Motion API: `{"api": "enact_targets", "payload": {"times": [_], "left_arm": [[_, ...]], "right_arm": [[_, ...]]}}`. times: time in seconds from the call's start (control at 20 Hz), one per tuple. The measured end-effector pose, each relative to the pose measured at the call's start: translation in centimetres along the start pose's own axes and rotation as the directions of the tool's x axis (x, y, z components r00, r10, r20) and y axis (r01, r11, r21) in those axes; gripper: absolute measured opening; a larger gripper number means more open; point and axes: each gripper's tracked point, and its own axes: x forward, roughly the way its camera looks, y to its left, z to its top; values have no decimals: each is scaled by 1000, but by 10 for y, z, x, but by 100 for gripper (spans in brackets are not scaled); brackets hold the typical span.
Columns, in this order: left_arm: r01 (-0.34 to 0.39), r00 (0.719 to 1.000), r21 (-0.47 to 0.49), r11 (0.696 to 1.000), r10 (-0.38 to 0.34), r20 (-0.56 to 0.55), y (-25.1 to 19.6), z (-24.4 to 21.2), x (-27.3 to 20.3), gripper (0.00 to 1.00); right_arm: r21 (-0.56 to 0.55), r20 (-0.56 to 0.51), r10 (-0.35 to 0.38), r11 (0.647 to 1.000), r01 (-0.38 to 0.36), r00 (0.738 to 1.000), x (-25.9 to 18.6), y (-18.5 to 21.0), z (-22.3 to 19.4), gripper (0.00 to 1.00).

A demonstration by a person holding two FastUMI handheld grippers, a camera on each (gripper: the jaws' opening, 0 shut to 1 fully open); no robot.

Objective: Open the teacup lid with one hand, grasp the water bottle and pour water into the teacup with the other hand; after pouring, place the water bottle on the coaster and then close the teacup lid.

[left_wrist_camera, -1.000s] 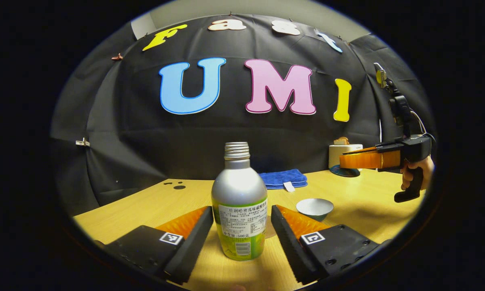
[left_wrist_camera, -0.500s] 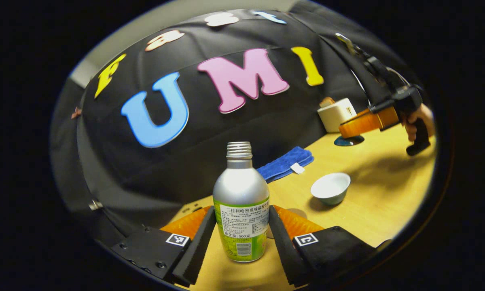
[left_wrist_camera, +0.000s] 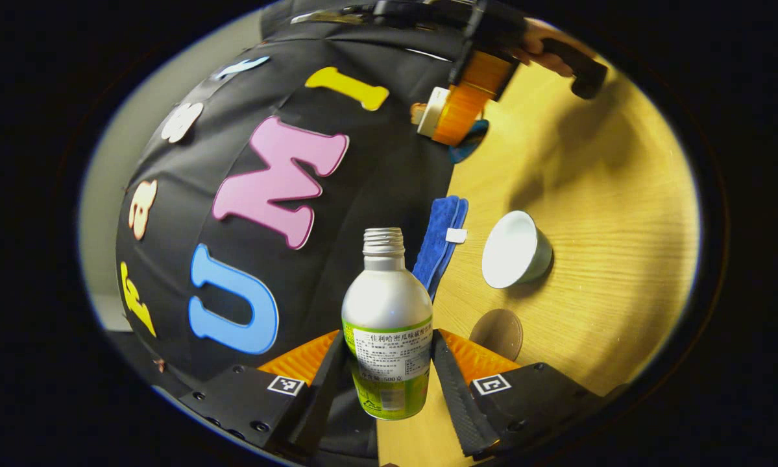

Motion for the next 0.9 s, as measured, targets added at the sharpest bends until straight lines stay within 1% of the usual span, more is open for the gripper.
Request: {"api": "enact_targets", "payload": {"times": [0.1,0.2,0.4,0.6,0.75,0.9], "left_arm": [[-3,1000,98,995,3,-5,-4,3,-3,78],[-9,1000,178,984,12,-14,-6,3,-2,79],[10,999,315,949,3,-40,-8,-7,7,79],[48,998,408,912,-25,-62,-7,-11,9,79],[41,998,461,886,-17,-57,-9,-12,21,79],[47,998,512,858,-20,-59,-10,-13,19,79]], "right_arm": [[4,1,1,1000,-1,1000,-1,1,1,31],[6,-2,6,1000,-6,1000,-1,3,0,31],[10,-6,5,1000,-5,1000,-1,2,-2,31],[4,-9,10,1000,-10,1000,0,4,-3,31],[3,-13,7,1000,-7,1000,0,2,-4,31],[3,-14,11,1000,-11,1000,1,1,-4,31]]}}
